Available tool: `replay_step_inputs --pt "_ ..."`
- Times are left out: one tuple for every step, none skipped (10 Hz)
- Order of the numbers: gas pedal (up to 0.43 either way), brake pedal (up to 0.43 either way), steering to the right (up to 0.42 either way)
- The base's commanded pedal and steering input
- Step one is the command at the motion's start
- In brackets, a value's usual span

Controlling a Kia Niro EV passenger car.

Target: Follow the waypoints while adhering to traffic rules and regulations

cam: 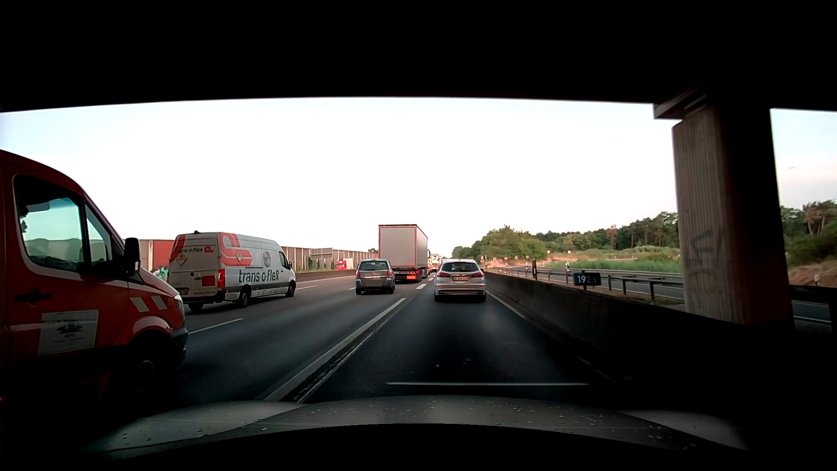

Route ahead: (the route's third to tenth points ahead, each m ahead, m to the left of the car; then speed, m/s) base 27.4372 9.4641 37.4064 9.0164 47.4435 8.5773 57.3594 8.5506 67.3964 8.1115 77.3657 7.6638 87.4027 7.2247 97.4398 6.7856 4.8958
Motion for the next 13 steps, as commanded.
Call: replay_step_inputs --pt "0.118 0.000 0.005" --pt "0.118 0.000 0.005" --pt "0.118 0.000 0.005" --pt "0.138 0.000 0.004" --pt "0.150 0.000 0.002" --pt "0.150 0.000 0.000" --pt "0.157 0.000 -0.003" --pt "0.157 0.000 -0.003" --pt "0.157 0.000 -0.003" --pt "0.169 0.000 -0.003" --pt "0.169 0.000 -0.003" --pt "0.169 0.000 -0.003" --pt "0.169 0.000 -0.003"
